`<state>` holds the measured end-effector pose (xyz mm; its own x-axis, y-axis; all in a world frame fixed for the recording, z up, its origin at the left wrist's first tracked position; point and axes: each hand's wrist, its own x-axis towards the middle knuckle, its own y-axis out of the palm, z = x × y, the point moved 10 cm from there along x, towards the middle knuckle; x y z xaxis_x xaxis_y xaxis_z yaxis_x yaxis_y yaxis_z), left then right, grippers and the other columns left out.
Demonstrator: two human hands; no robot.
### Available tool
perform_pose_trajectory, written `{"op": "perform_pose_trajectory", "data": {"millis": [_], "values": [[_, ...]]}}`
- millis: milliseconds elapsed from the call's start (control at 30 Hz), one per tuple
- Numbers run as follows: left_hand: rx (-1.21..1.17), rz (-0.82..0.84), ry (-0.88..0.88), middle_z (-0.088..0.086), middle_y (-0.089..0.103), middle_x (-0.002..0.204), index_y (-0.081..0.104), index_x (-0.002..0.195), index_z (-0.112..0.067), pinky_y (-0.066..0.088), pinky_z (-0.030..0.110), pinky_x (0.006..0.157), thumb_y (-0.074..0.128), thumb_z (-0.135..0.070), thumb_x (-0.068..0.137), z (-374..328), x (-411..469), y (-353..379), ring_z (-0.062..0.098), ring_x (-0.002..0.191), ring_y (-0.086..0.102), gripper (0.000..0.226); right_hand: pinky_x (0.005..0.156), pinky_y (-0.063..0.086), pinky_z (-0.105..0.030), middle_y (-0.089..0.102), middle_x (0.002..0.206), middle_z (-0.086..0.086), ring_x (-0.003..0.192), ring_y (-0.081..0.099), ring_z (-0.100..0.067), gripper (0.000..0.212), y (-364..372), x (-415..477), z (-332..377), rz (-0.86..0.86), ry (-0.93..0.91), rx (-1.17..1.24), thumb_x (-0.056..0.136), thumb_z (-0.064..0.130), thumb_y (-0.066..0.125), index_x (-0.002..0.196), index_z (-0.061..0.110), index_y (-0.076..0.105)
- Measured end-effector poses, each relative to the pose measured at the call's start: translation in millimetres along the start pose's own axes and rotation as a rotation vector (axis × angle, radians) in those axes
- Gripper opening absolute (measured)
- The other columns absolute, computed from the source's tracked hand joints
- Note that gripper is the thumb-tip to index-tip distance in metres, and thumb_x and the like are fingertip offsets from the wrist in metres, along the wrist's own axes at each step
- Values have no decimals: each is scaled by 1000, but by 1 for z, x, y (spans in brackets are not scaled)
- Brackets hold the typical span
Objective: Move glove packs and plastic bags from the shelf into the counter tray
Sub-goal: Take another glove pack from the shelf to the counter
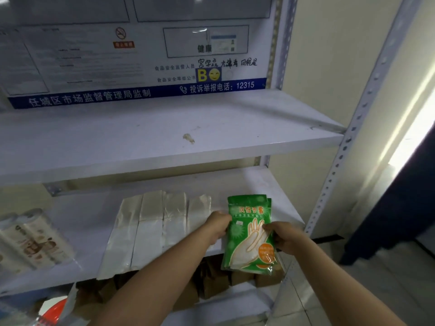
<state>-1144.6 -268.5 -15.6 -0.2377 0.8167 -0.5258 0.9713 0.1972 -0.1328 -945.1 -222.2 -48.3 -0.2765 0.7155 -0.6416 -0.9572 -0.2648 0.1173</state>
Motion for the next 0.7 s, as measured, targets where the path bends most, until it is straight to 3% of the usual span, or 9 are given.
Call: {"op": "perform_pose_trajectory", "data": {"millis": [133,267,367,433,500,567,633,700], "values": [[74,48,6,6,71,74,70,89,-11,53,27,59,58,-24,80,11,-6,31,22,66,68,19,73,57,-44,72,95,-23,87,70,-36,21,-29,-24,-31,7,-60,112,89,-7,56,110,-6,59],[249,162,-27,5,72,97,65,104,-16,55,33,79,59,-33,82,34,-27,71,22,88,67,29,78,57,-42,69,103,-25,89,69,-35,35,-68,-52,-86,-16,-23,185,85,-3,63,119,-11,55],[344,269,-82,2,64,98,57,107,-21,48,27,69,57,-40,92,57,-44,107,18,84,60,24,72,57,-40,69,96,-24,81,69,-32,31,-99,-72,-124,-69,9,227,88,-2,61,116,-13,55],[400,384,-135,1,64,87,59,99,-25,45,24,65,57,-51,83,75,-55,135,15,69,58,31,86,56,-45,67,105,-26,89,66,-34,42,-123,-82,-146,-108,27,241,85,0,65,123,-14,52],[426,490,-192,-4,62,74,61,87,-23,48,27,76,58,-51,78,94,-60,163,10,54,54,29,101,47,-50,64,112,-28,97,63,-36,47,-148,-94,-161,-134,30,272,84,0,68,125,-14,52],[415,564,-212,-1,69,92,65,96,-20,49,38,96,60,-51,85,106,-59,190,14,75,64,33,106,44,-51,64,114,-28,100,62,-36,48,-171,-110,-172,-173,57,306,82,1,71,125,-13,53],[388,607,-227,3,69,113,64,112,-18,47,43,99,62,-51,87,109,-59,217,22,101,64,41,98,51,-49,67,105,-24,94,65,-34,40,-191,-128,-174,-214,64,340,81,2,72,117,-9,57],[353,645,-251,5,69,113,64,111,-17,48,43,100,61,-45,91,107,-64,247,25,105,64,35,81,56,-42,70,95,-21,84,69,-32,26,-212,-144,-172,-256,63,382,82,2,70,106,-5,62]]}}
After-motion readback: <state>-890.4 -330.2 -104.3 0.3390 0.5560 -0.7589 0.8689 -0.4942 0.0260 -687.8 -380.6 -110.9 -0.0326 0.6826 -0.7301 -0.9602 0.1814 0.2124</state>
